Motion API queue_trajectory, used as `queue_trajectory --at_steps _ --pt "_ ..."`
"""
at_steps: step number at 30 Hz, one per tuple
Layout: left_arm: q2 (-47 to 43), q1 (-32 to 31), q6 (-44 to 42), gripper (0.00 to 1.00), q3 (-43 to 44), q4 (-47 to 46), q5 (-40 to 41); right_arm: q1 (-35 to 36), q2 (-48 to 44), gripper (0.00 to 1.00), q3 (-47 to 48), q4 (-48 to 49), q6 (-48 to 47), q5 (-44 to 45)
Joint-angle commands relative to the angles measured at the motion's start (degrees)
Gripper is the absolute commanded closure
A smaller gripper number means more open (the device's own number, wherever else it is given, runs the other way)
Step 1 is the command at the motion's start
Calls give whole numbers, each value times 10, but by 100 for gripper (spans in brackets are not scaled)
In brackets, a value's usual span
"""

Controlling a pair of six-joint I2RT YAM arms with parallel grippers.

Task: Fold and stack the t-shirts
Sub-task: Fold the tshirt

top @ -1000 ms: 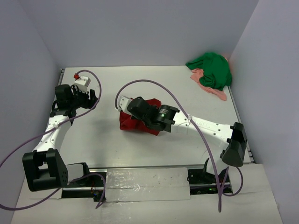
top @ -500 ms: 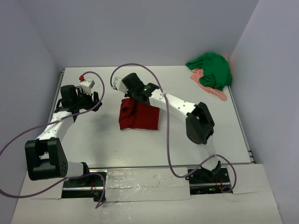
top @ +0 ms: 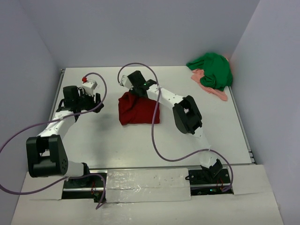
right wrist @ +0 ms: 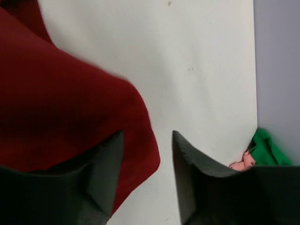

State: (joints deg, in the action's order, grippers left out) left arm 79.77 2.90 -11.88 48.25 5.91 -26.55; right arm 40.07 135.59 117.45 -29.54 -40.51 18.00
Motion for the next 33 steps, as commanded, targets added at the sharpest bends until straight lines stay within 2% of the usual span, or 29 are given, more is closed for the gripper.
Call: queue_trajectory --at_steps 1,7,13,18,21,26,28,31,33 --pt "4 -12 -9 30 27 -4 -22 -8 -20 42 -15 40 28 1" --pt "0 -21 -10 30 16 -5 -17 3 -116 41 -121 113 81 -49" --pt "-10 -24 -10 30 11 -6 -7 40 -188 42 -140 48 122 -79" --pt "-2 -24 -11 30 16 1 -27 83 -279 41 -209 27 127 -120" --pt "14 -27 -20 30 21 35 -81 108 -291 41 -213 -21 138 -126" --pt "43 -97 -58 30 14 90 -128 100 -299 41 -248 -25 161 -83" --pt "64 -118 -64 30 19 104 -154 90 -292 41 -248 -46 177 -91" --pt "84 -133 -60 31 30 115 -170 76 -285 44 -260 -54 190 -71" --pt "93 -143 -52 31 40 109 -176 60 -281 50 -271 -50 201 -67"
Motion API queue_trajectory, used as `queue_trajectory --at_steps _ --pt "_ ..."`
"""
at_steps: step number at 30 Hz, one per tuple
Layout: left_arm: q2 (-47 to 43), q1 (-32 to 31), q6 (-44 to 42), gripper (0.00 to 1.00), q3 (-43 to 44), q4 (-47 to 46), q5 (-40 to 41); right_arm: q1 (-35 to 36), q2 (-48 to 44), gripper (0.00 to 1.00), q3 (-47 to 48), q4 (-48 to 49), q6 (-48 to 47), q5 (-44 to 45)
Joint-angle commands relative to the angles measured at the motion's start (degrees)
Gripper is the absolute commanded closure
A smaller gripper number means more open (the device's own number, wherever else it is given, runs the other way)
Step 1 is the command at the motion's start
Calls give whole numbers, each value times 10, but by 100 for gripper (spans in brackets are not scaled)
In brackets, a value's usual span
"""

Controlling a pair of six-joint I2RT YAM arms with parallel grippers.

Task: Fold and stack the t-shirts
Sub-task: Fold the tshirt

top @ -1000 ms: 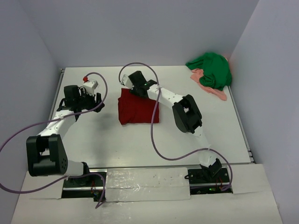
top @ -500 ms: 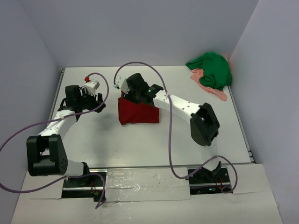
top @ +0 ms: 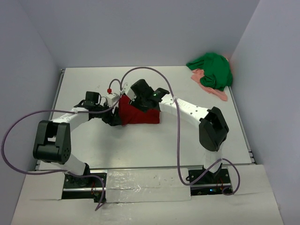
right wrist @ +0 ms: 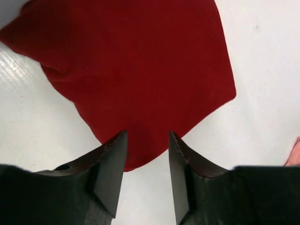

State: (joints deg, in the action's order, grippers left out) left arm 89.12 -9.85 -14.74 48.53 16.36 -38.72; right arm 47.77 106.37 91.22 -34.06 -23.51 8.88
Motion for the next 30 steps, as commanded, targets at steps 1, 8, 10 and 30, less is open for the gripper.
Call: queue_trajectory --at_steps 1,8,10,30 --pt "3 -18 -20 31 42 4 -55 -24 12 53 -10 -6 36 14" --pt "22 -32 15 31 49 -26 -32 -68 13 67 -17 -17 50 -40" --pt "25 -34 22 31 42 -45 -22 -75 10 67 -23 -16 50 -54" --pt "100 -39 28 32 59 -21 41 -102 22 80 15 -50 65 -133"
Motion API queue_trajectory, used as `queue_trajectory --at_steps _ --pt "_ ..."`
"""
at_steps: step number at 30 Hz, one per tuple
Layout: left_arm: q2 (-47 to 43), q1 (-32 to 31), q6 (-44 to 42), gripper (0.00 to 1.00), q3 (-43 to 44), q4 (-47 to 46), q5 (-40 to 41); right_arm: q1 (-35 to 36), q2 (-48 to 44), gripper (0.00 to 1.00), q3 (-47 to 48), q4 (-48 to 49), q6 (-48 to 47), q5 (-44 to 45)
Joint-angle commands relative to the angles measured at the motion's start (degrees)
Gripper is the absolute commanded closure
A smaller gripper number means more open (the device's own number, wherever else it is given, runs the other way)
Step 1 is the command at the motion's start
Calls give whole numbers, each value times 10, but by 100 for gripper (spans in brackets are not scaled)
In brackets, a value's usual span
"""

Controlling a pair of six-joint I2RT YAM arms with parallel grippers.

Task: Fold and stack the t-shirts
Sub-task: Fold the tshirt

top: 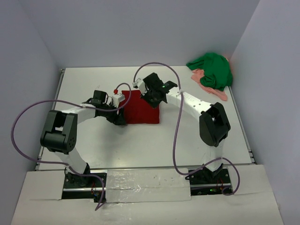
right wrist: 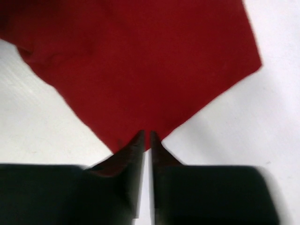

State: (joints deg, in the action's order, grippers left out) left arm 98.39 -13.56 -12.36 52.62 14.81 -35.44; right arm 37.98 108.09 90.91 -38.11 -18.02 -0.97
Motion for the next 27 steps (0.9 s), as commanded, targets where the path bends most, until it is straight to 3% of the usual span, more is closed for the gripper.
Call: queue_trajectory --at_steps 1,4,12,19,27 --pt "10 -1 6 32 18 -7 5 -3 15 90 17 -15 10 -62" --pt "16 -1 8 32 23 -6 1 -2 51 100 20 -33 8 -115" --pt "24 -1 13 33 30 -9 0 4 90 100 2 -48 -4 -177" --pt "43 -1 8 34 46 7 5 4 131 100 13 -92 3 -145" --pt "35 13 -42 35 59 72 18 -4 118 100 -3 -117 7 -115"
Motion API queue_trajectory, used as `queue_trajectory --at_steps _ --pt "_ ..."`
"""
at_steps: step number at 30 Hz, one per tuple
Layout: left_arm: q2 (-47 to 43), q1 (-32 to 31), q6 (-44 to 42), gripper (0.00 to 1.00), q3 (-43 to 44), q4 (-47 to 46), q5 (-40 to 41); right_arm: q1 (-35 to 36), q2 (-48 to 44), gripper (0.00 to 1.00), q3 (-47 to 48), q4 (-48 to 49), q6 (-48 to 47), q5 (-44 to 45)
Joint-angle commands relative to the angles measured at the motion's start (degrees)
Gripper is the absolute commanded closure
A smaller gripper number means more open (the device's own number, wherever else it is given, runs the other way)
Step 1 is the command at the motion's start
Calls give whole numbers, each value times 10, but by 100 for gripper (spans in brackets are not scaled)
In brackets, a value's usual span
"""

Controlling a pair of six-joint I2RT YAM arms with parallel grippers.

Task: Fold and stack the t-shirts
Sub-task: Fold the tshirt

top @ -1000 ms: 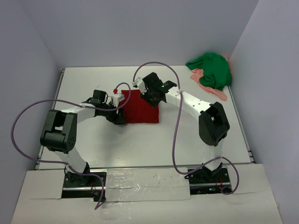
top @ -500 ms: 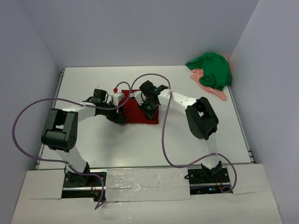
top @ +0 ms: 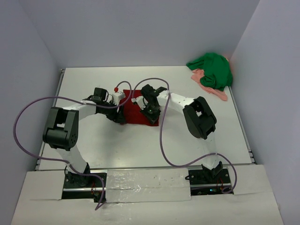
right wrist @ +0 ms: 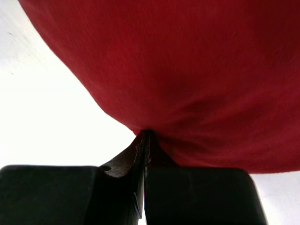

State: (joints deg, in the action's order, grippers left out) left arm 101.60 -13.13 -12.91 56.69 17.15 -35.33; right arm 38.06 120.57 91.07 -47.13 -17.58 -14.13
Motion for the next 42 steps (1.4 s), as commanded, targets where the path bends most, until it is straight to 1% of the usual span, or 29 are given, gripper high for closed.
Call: queue_trajectory --at_steps 1,9,12,14,16,17,19,20,23,26,29,32,35,39,42 --pt "0 13 -42 36 19 56 18 -4 -9 100 -6 -26 3 12" --pt "1 40 -142 36 19 175 18 -19 -37 100 -7 -21 3 3" --pt "-4 50 -151 37 10 171 28 -23 -49 100 -14 -16 3 1" --pt "-7 63 -147 37 0 146 36 -25 -56 100 -23 -8 5 -3" --pt "-16 68 -103 46 -14 106 65 -26 -63 100 -26 2 11 -12" --pt "-18 68 -93 56 -17 78 69 -26 -63 100 -26 2 11 -16" --pt "-14 68 -78 62 -11 72 57 -26 -62 100 -21 5 11 -27" --pt "-10 68 -76 69 -6 74 52 -24 -58 100 -18 5 11 -30" --pt "10 67 -74 86 11 85 31 -25 -54 100 -6 3 12 -33" --pt "24 66 -74 88 24 88 19 -23 -49 100 0 5 13 -38" --pt "26 64 -76 86 31 93 11 -11 -37 100 17 1 11 -41" --pt "29 62 -76 85 37 96 7 10 -27 100 41 1 10 -49" --pt "30 60 -74 85 41 96 4 32 -22 100 61 14 4 -57" --pt "34 57 -73 86 40 94 -5 46 -19 100 69 62 7 -70" --pt "33 56 -71 85 37 91 -11 47 6 100 86 64 7 -75"
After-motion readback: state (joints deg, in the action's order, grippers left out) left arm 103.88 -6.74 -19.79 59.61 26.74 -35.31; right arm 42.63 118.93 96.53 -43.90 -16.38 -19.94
